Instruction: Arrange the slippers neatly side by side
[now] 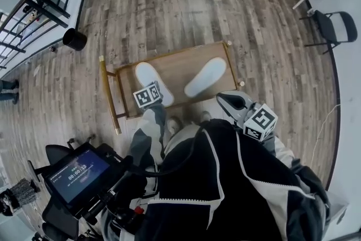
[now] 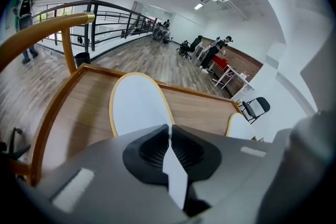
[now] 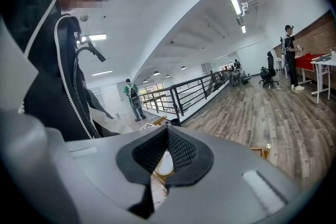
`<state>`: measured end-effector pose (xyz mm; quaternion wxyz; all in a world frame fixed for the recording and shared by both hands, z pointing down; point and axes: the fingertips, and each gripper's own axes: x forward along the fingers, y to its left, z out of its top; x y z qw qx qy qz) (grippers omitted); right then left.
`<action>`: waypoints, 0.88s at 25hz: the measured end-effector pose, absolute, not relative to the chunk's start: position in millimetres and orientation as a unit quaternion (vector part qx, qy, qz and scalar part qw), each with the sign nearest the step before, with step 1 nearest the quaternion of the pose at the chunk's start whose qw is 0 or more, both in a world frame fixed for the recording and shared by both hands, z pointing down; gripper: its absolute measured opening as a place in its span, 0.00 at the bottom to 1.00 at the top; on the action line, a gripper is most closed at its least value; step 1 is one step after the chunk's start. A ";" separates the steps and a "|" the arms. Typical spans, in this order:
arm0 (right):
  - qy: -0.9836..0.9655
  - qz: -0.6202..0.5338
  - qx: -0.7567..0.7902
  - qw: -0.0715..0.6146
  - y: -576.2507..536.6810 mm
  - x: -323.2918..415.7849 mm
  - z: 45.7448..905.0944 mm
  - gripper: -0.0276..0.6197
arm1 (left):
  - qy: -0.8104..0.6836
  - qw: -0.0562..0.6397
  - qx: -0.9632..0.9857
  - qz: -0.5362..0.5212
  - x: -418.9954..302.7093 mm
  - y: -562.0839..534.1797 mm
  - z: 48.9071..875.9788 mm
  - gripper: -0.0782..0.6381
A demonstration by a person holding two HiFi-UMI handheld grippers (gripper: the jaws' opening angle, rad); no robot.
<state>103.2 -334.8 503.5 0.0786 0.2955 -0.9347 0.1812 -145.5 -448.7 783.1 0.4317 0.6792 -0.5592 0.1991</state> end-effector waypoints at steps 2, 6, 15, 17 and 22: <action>-0.938 0.183 0.284 0.076 -344.1 99.8 506.5 0.05 | -0.556 0.421 0.690 0.194 -139.4 -453.5 775.6 0.15; -0.948 0.187 0.247 0.074 -367.9 88.8 512.6 0.05 | -0.545 0.369 0.730 0.185 -117.5 -465.2 737.9 0.15; -0.970 0.173 0.155 0.070 -349.6 3.4 504.9 0.05 | -0.523 0.225 0.818 0.082 -124.1 -403.3 593.6 0.15; -0.972 0.174 0.142 0.071 -347.9 -6.6 504.7 0.05 | -0.520 0.199 0.828 0.063 -125.0 -384.4 568.0 0.15; -0.975 0.174 0.116 0.070 -345.3 -28.2 508.2 0.05 | -0.498 0.140 0.855 0.023 -122.0 -342.6 523.0 0.15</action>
